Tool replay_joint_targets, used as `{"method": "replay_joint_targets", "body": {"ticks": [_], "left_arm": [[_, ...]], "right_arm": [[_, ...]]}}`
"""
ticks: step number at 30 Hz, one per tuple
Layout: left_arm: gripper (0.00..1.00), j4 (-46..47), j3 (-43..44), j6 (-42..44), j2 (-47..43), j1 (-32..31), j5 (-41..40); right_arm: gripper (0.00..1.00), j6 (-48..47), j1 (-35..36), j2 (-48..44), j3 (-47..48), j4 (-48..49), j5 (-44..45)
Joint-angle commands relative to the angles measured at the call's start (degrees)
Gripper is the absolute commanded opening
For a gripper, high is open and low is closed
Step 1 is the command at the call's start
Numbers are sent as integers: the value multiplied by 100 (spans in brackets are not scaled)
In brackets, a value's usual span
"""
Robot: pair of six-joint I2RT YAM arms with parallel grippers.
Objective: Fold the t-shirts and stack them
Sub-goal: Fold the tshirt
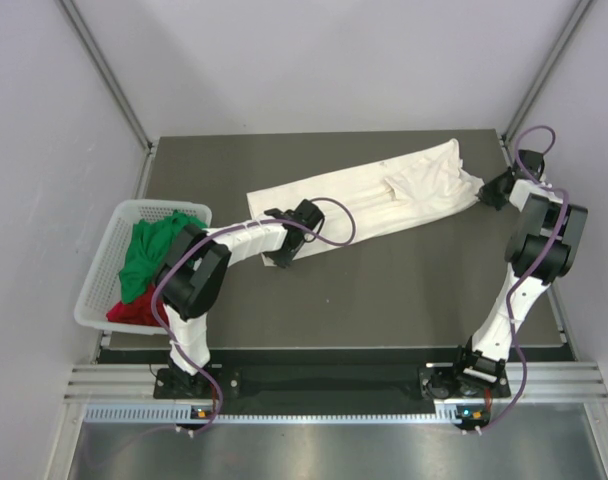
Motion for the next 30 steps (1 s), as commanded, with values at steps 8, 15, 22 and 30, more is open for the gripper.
{"method": "replay_joint_targets", "body": {"ticks": [8,15,22,30], "left_arm": [[40,-946,754,-42,-339,-35,445],[39,-1094,763,451,-261,-26,868],[36,-1017,808,460,-102,88,612],[37,-894,633,407,-110,264,726]], "right_arm": [[2,-79,-115,-213,169,74,30],[3,-44,-133,-213,152,48,-119],[3,-8,-159,-213,231,-5,-216],[3,0,-194,-213,275,-40,-233]]}}
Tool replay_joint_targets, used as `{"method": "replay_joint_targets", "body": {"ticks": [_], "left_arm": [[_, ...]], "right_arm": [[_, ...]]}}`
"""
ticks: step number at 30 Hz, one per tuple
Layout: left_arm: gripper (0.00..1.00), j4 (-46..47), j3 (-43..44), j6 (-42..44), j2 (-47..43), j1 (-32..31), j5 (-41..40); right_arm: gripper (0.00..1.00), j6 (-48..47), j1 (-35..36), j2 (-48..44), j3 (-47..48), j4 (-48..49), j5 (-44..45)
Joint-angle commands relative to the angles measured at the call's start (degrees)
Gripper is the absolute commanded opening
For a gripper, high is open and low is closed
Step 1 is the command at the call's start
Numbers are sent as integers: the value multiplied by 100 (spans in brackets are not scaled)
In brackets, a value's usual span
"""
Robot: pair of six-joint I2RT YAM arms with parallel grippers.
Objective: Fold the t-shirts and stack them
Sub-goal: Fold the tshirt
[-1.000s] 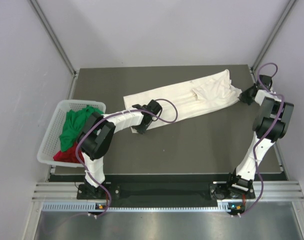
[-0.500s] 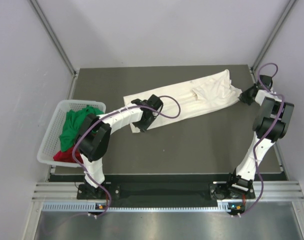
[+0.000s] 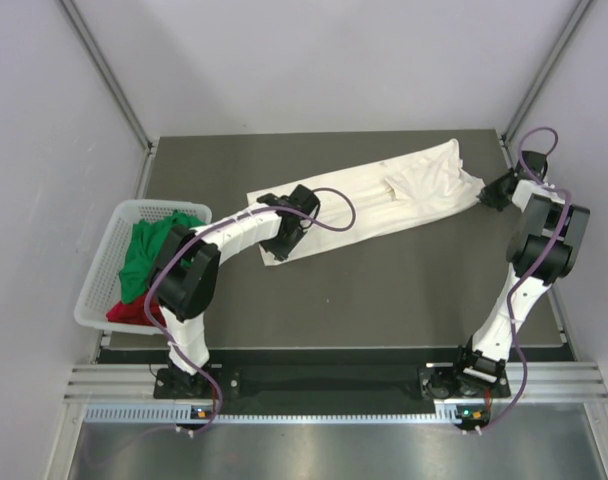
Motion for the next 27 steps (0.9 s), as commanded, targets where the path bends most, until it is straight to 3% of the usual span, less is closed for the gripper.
{"method": "replay_joint_targets", "body": {"ticks": [1,11,16,20,23,27], "left_arm": [[38,57,-86,-26,41,96,166],[39,286,-271,-79,286,114,141],[36,400,-438,-166,374,122,-245],[26,550,-579,-167,322,114,-176],[3,392,-509,-219,339,105,-35],[0,76,-482,-463,164,-62,272]], "right_arm": [[3,-4,-100,-205,277,56,-76],[6,-4,-109,-205,339,30,-41],[6,-22,-109,-196,365,12,-41],[6,-22,-109,-178,348,47,-50],[4,-39,-100,-126,312,152,-137],[1,-92,-56,76,409,328,-471]]}}
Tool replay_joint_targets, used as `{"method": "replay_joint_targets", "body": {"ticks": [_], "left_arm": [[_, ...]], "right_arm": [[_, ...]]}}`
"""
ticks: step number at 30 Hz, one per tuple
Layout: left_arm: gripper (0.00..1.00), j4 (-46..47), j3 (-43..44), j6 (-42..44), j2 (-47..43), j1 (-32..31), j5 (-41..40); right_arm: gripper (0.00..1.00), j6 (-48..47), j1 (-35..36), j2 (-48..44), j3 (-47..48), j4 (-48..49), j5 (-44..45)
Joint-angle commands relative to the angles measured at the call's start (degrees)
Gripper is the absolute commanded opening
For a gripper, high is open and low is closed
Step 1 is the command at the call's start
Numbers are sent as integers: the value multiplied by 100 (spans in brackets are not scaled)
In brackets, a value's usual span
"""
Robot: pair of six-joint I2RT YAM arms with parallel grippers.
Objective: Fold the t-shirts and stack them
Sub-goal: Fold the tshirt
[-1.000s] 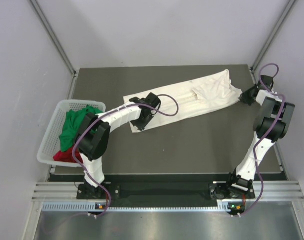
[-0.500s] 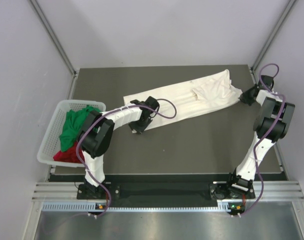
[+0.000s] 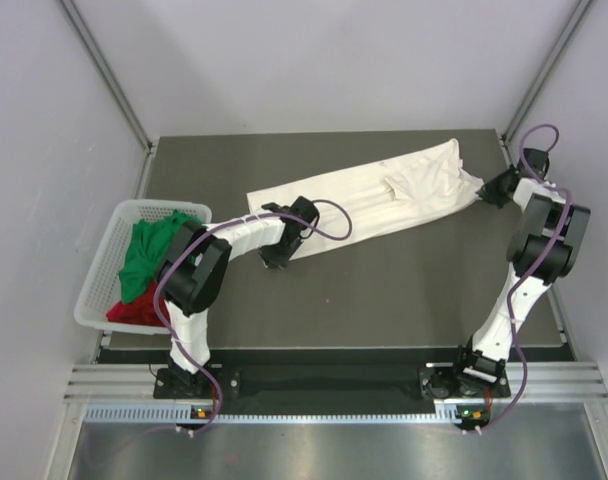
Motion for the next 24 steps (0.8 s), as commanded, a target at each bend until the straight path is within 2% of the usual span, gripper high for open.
{"method": "replay_joint_targets", "body": {"ticks": [1,5,11,19,22,24], "left_arm": [[0,-296,-63,-403,-225,-147,393],[0,-709,-133,-808,-454,-463,841],[0,-1253,-195,-1537,-385,-1070,1017],[0,-1677,745,-2689,415,-1957,1597],[0,-1659,1175,-2944,564,-2203,1887],[8,-1659,1438,-3198,609,-2283,2063]], "right_arm": [[1,-118,-32,116,443,300,-295],[0,-233,-6,475,909,142,-479],[0,-347,117,898,1595,-69,-568],[1,-426,196,1530,2561,-219,-629],[5,-461,223,1663,2764,-280,-646],[12,-461,231,1698,2835,-315,-612]]}}
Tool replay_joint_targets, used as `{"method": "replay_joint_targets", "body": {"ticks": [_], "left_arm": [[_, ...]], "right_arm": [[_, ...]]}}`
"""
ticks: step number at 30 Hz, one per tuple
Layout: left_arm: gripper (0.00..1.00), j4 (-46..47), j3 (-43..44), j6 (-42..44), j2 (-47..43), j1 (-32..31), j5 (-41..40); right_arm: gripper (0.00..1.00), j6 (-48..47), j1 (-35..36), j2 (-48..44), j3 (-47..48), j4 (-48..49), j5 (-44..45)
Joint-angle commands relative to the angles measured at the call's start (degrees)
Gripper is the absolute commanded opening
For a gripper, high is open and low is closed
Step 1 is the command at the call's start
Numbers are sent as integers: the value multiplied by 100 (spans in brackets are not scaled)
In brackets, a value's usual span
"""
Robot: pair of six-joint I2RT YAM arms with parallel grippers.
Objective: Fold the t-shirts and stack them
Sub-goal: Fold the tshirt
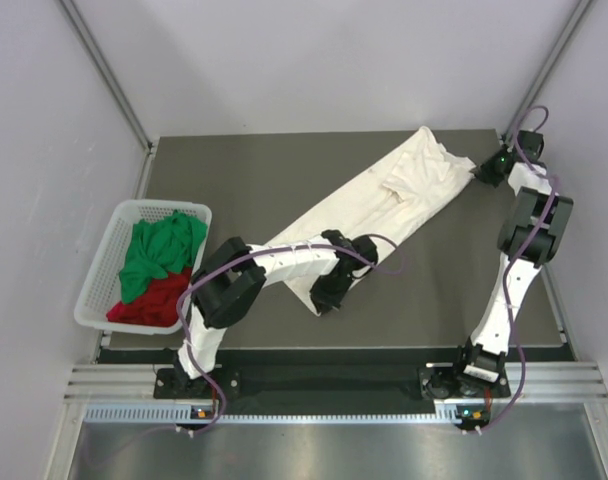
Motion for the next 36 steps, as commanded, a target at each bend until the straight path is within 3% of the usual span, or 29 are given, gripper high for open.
{"method": "replay_joint_targets", "body": {"ticks": [1,3,4,5,9,13,19,22,29,36], "left_arm": [[19,-291,526,-719,43,-224,603],[24,-204,693,-833,-18,-234,796],[30,-168,772,-834,-79,-234,832],[38,-177,860,-808,-97,-225,780],[44,-352,1501,-405,-71,38,472],[44,-300,1713,132,-168,1011,419],[47,481,1196,695,-563,2716,735],[49,622,923,941,-502,3210,640],[52,834,502,1319,-361,3633,1095],[53,834,404,1530,-204,3836,1166]], "right_arm": [[16,-116,74,20,424,19,110],[31,-151,92,-68,416,-121,242],[42,-151,83,-208,407,-218,251],[47,-151,100,-296,398,-288,329],[59,-116,101,-884,224,-841,488],[66,-151,223,-1954,-506,-1193,532],[68,-450,504,-3265,-1859,-1528,647],[68,-616,654,-3827,-2588,-1563,550],[68,-898,1032,-4910,-4231,-1282,269],[68,-960,1331,-5271,-4716,-1124,119]]}}
